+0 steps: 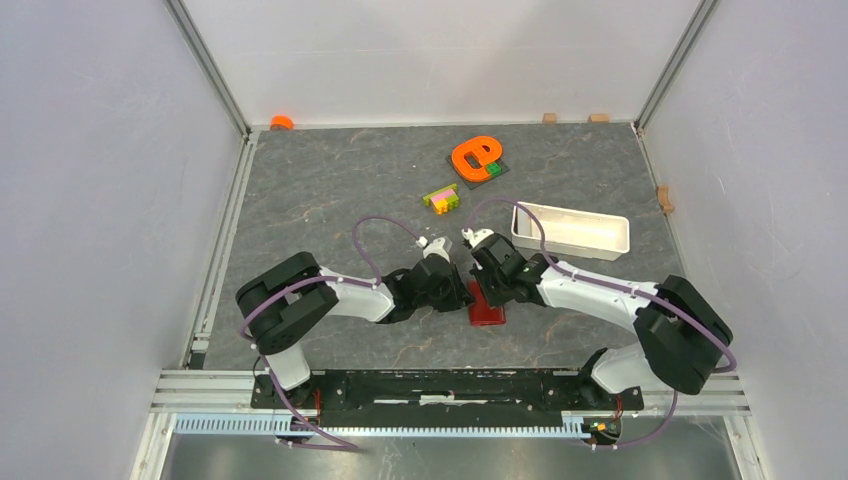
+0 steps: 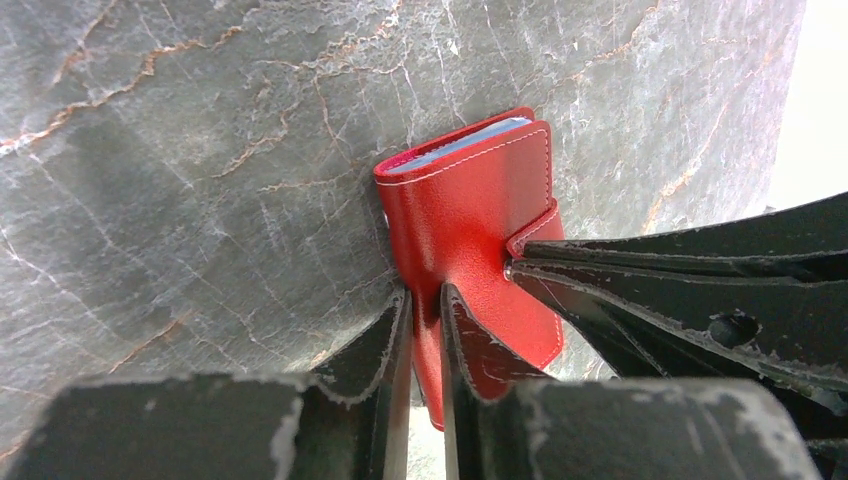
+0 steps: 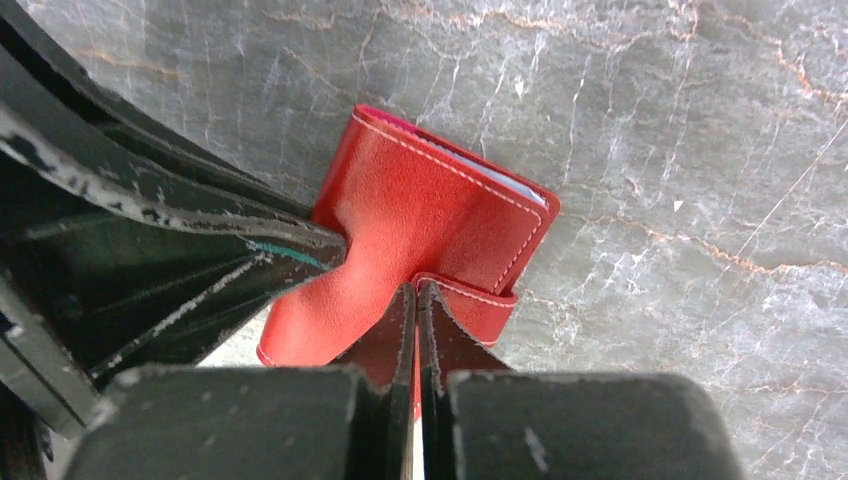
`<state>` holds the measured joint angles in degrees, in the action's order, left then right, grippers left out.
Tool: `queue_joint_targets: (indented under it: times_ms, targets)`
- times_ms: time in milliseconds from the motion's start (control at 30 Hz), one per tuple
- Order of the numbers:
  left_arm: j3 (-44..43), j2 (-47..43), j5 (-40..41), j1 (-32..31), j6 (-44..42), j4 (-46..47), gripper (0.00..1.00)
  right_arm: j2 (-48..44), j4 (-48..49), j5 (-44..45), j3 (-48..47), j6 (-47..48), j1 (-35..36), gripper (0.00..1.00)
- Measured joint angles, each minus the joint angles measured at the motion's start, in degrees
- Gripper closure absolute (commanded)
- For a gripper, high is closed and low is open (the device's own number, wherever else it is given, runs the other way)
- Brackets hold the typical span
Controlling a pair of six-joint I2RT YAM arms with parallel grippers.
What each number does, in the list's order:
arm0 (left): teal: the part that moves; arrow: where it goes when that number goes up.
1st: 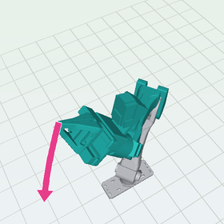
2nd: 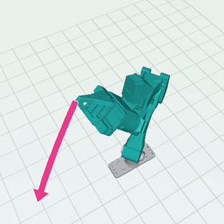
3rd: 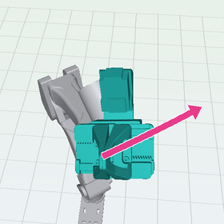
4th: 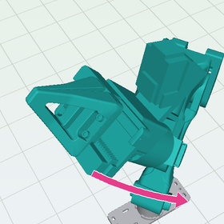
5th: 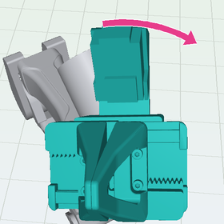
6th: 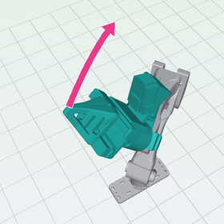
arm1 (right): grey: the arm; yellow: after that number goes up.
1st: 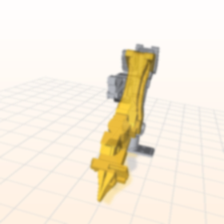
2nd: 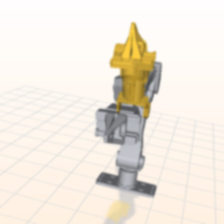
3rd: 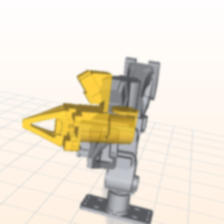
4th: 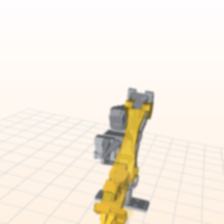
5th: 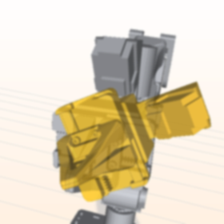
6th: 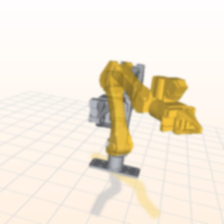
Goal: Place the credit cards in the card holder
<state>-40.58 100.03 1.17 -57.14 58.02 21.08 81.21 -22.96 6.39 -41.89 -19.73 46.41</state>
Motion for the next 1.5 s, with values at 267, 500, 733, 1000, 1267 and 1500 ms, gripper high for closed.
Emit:
queue_joint_targets:
  times_ms: [267, 500, 733, 1000, 1267, 1500]
  targets:
    - [-0.22, 0.22, 0.22, -0.2, 0.0, 0.0, 0.81, 2.71, 4.17, 0.15, -0.52, -0.81, 1.22, 1.0]
    - [-0.22, 0.22, 0.31, -0.22, 0.0, 0.0, 0.81, -0.24, 8.17, 1.77, 3.41, -3.58, 1.81, 1.0]
    - [-0.22, 0.42, 0.26, -0.66, 0.02, 0.55, 0.81, -6.64, 14.51, 4.39, 10.93, -10.16, 2.49, 1.0]
    - [-0.22, 0.48, 0.02, -1.46, 0.04, 0.76, 0.81, -14.93, 22.99, 5.4, 20.79, -19.3, 2.43, 1.0]
    - [-0.22, 0.55, -0.17, -1.75, 0.07, 0.87, 0.81, -22.12, 34.32, 4.85, 31.52, -29.03, 1.95, 1.0]
    - [-0.22, 0.55, -0.17, -1.75, 0.09, 0.9, 0.81, -26.27, 39.74, 4.81, 37.13, -35.54, 1.05, 1.0]
